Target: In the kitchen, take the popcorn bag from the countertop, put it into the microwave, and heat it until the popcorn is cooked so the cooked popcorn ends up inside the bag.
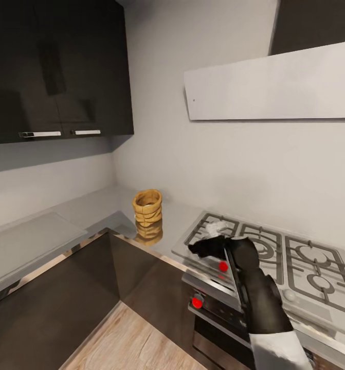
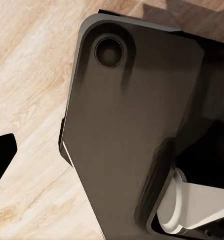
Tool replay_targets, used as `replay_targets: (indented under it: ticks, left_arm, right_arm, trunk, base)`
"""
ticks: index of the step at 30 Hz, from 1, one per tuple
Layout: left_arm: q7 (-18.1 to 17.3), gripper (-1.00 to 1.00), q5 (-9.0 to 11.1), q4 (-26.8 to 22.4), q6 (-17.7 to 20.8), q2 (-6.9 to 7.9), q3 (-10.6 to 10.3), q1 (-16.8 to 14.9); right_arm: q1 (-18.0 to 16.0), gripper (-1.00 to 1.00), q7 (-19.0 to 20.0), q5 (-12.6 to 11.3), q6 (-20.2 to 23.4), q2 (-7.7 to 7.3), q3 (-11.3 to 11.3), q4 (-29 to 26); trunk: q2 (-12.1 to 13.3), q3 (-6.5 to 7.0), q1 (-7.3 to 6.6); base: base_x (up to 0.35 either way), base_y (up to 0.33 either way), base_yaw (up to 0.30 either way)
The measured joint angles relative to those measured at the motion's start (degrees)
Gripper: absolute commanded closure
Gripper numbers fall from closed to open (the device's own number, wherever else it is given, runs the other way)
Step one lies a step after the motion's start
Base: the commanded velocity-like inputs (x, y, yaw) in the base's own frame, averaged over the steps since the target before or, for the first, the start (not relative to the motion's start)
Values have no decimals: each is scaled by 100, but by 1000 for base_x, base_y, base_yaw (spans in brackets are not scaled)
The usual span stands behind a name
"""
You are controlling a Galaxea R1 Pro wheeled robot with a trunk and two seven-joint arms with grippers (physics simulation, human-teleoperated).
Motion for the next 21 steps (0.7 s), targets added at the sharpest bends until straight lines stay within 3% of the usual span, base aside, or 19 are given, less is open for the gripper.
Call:
replay_targets:
  ticks: [4,8,10,12,13,16,21]
  left_arm:
    - [0,-100,3,2,1,0,-2,0]
    - [0,-100,13,2,1,0,5,0]
    - [0,-100,21,1,2,0,8,1]
    - [0,-100,26,1,2,0,9,1]
    - [0,-100,28,1,2,0,15,1]
    - [4,-100,29,0,-4,0,31,1]
    - [24,-100,44,-6,-7,0,59,1]
  right_arm:
    - [-627,-100,-72,5,1,-1,0,317]
    - [-1800,-100,-332,-4,0,7,-179,1785]
    - [-2407,-100,-433,2,1,3,-511,2617]
    - [-3027,-100,-698,5,2,1,-1055,3504]
    - [-3189,-100,-1013,15,2,0,-1334,3738]
    - [-3286,-100,-1698,6,4,1,-1532,3876]
    - [-3303,-100,-1933,0,4,1,-1556,3874]
  trunk:
    - [0,0,0]
    - [1,0,0]
    - [1,0,0]
    - [0,0,0]
    - [0,0,0]
    - [0,-1,0]
    - [0,-1,0]
  base:
    - [0,0,0]
    - [0,0,0]
    - [0,0,0]
    - [0,0,0]
    - [0,0,0]
    - [0,0,0]
    - [0,0,0]
